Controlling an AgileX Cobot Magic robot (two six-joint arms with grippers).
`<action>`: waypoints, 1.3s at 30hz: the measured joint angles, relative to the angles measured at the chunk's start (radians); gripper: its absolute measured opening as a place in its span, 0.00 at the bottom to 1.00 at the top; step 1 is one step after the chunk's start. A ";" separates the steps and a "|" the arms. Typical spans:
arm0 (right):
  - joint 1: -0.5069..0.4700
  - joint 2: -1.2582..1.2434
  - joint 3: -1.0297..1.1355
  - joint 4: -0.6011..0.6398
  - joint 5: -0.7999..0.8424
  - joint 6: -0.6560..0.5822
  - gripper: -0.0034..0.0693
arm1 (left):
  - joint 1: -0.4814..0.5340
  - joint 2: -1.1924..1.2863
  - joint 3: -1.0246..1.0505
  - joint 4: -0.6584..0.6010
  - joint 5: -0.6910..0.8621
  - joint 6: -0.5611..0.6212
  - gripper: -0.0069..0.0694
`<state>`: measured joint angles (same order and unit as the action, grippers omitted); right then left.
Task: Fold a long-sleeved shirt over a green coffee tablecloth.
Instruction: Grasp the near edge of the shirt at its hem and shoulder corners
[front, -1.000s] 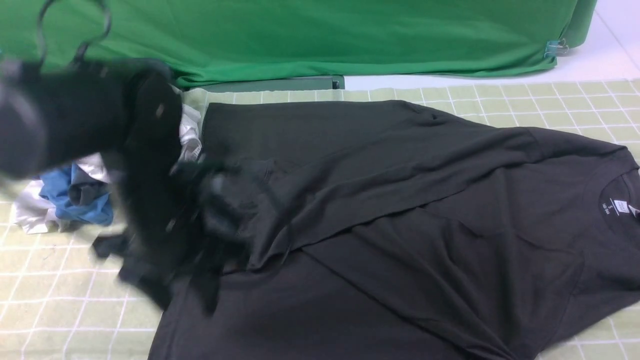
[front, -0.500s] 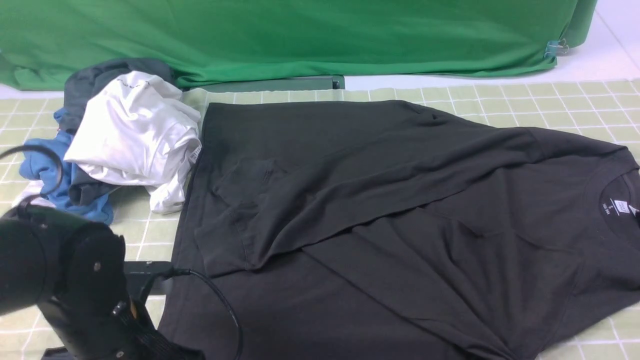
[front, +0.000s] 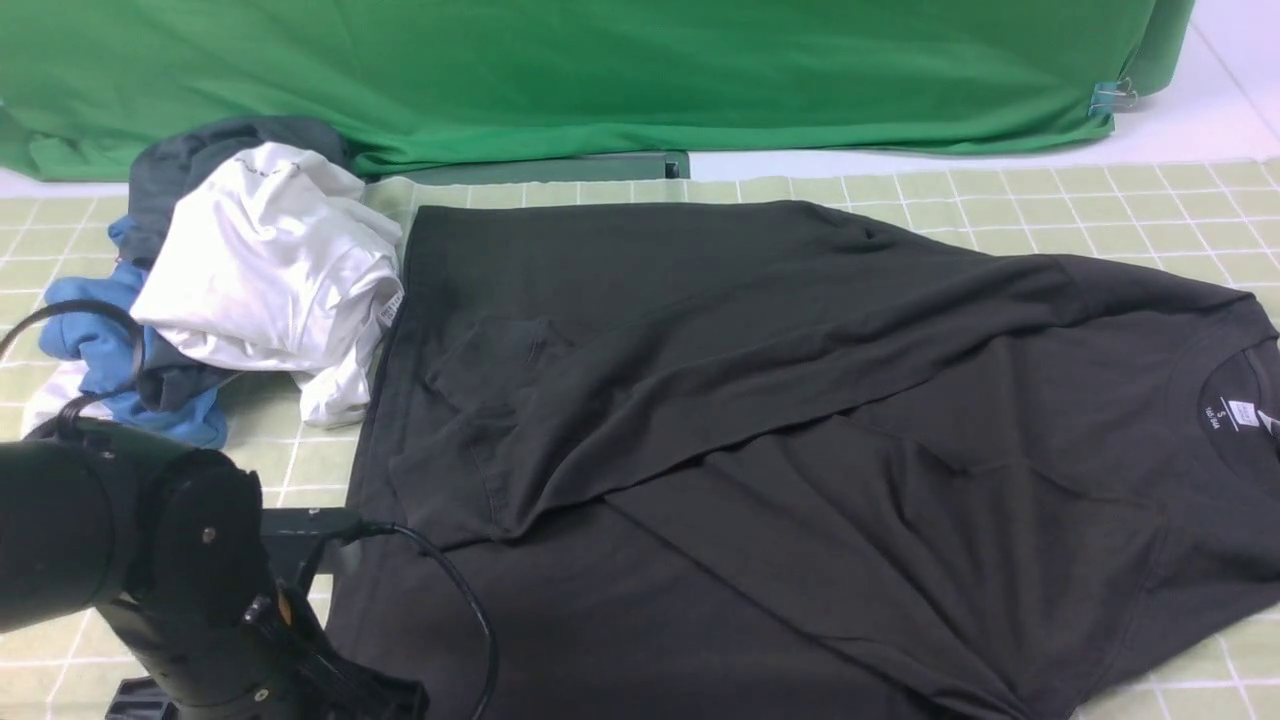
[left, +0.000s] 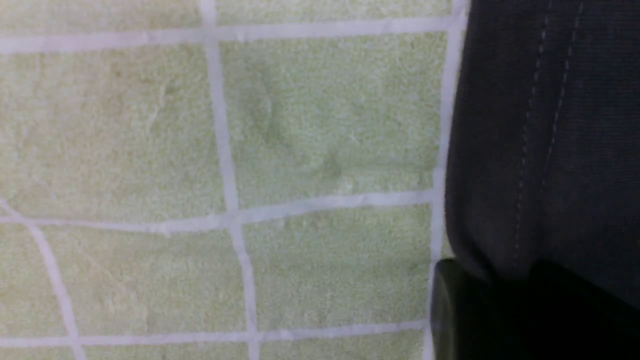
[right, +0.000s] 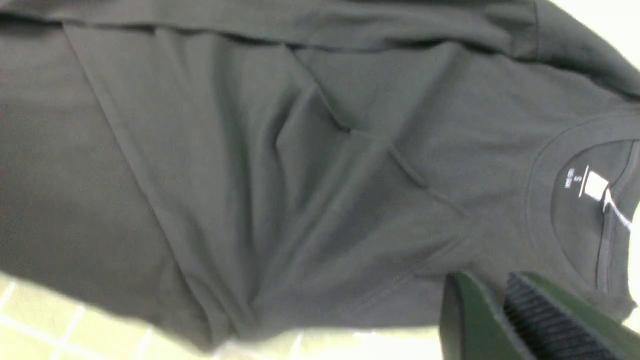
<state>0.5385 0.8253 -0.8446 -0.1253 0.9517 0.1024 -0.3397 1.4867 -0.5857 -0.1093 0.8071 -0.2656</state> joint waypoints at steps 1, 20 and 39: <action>0.000 0.000 0.000 0.013 0.009 -0.019 0.21 | 0.000 -0.003 0.001 -0.003 0.001 0.011 0.18; 0.183 0.344 0.059 0.311 0.058 -0.304 0.23 | 0.000 -0.345 0.011 0.046 0.242 -0.049 0.11; 0.238 0.676 0.199 0.208 -0.313 -0.162 0.52 | 0.000 -0.347 0.013 0.049 0.228 -0.065 0.11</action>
<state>0.7763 1.5012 -0.6451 0.0823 0.6388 -0.0601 -0.3397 1.1394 -0.5726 -0.0601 1.0351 -0.3309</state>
